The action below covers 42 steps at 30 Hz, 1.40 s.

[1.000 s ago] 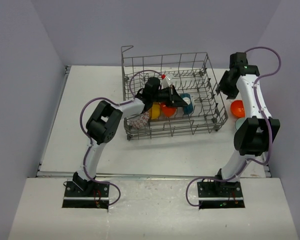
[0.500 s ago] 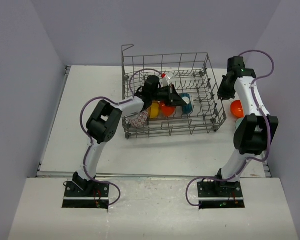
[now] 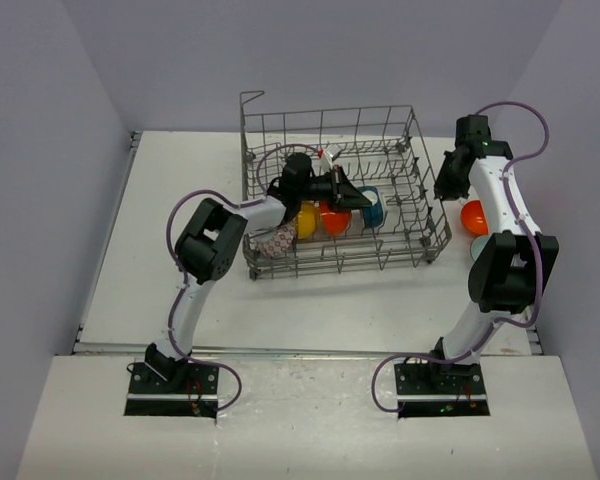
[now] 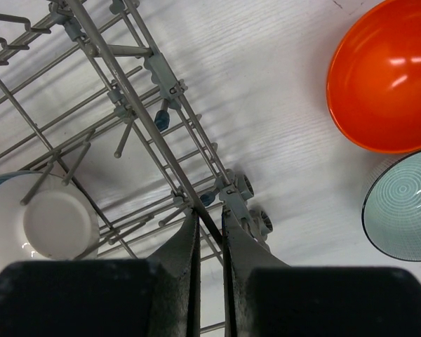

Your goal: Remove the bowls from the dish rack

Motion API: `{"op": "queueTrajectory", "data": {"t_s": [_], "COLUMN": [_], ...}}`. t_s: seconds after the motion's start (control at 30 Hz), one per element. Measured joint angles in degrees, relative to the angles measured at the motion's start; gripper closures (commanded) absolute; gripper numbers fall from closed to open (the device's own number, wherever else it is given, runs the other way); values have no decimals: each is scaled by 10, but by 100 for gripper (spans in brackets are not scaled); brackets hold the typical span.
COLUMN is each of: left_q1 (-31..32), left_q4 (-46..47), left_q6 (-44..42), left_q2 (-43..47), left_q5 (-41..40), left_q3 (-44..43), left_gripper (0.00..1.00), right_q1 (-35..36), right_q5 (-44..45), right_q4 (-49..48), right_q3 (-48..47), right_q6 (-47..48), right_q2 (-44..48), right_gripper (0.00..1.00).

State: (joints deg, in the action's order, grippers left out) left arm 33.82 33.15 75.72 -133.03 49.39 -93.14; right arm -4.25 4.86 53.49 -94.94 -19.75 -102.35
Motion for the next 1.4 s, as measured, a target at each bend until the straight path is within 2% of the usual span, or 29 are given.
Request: {"op": "queueTrajectory", "data": {"t_s": [0.43, 1.4], "left_q1": [-16, -36], "left_q4": [54, 122], "left_q6": [47, 123], "left_q2": [6, 3], "left_q5": [17, 43], "left_q3": [33, 49], "left_gripper": [100, 100], "right_q1": [3, 4], "right_q5": [-28, -67], "right_q4": [5, 8], "right_q3": [0, -9], "right_q6": [-4, -11], "right_q2": [0, -11], "right_gripper": [100, 100]}}
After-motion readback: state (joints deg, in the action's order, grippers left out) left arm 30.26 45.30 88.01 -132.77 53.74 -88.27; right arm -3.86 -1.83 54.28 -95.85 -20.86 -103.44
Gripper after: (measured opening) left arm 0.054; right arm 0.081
